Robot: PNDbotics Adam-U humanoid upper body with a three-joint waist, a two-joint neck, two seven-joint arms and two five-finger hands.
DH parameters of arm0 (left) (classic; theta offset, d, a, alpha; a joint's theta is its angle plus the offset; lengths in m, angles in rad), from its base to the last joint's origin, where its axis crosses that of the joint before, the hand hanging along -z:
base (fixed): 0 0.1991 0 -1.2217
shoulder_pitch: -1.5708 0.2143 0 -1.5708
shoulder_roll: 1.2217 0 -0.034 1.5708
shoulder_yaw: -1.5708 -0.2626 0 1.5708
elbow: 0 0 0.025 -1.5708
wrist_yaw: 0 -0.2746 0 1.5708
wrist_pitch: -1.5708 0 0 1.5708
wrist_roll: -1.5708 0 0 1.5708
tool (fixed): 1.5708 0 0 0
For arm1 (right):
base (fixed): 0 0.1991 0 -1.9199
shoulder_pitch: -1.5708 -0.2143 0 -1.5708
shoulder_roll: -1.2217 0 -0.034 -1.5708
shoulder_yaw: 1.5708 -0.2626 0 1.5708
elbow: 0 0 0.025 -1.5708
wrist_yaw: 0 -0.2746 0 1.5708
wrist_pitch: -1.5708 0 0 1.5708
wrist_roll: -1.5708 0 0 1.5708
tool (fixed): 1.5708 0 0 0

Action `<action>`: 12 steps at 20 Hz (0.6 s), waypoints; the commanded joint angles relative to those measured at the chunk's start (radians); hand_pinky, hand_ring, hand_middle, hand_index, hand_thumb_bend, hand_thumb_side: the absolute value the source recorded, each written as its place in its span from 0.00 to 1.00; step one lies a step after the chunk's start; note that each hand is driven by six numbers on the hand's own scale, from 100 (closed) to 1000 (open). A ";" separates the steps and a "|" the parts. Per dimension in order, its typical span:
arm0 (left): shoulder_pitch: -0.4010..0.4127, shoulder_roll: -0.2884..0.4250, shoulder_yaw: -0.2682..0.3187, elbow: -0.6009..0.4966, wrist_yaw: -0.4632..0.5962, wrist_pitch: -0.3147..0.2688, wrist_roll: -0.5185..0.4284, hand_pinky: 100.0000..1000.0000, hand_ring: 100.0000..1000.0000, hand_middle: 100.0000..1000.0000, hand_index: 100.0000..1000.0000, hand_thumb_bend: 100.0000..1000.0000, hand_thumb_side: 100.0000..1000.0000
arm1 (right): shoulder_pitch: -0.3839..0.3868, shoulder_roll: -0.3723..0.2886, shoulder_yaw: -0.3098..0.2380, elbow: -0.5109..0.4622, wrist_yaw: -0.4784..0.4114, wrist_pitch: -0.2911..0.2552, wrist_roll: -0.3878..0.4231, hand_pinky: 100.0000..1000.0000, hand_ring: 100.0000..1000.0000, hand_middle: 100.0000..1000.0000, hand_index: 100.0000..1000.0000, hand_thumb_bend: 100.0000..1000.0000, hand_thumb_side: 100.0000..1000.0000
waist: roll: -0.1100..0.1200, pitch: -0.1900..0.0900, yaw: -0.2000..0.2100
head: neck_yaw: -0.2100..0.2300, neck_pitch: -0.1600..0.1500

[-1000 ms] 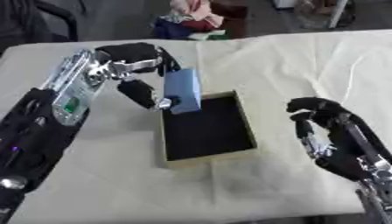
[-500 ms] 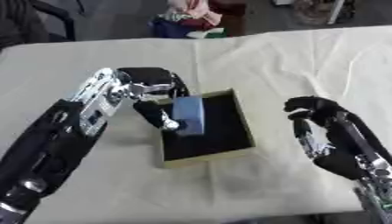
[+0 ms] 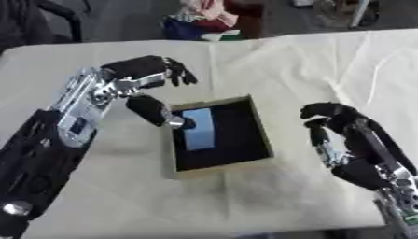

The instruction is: Pick up objects on the table and place them in the box.

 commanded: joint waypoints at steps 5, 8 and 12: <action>0.139 0.025 0.201 -0.208 0.105 0.114 0.121 0.77 0.66 0.67 0.81 0.52 0.64 | -0.003 0.000 -0.018 -0.011 0.006 0.000 -0.019 0.69 0.81 0.63 0.79 0.00 0.41 | -0.006 -0.009 0.027 | -0.012 0.005; 0.213 0.013 0.277 -0.283 0.142 0.160 0.168 0.76 0.66 0.66 0.80 0.52 0.63 | -0.005 0.000 -0.018 -0.013 0.007 0.000 -0.021 0.69 0.81 0.63 0.79 0.00 0.41 | -0.009 -0.005 0.032 | -0.002 0.005; 0.313 -0.012 0.374 -0.384 0.191 0.194 0.230 0.76 0.65 0.65 0.80 0.52 0.63 | -0.009 0.002 -0.015 -0.014 0.004 0.000 -0.020 0.69 0.81 0.63 0.79 0.00 0.42 | -0.011 -0.003 0.022 | 0.023 0.005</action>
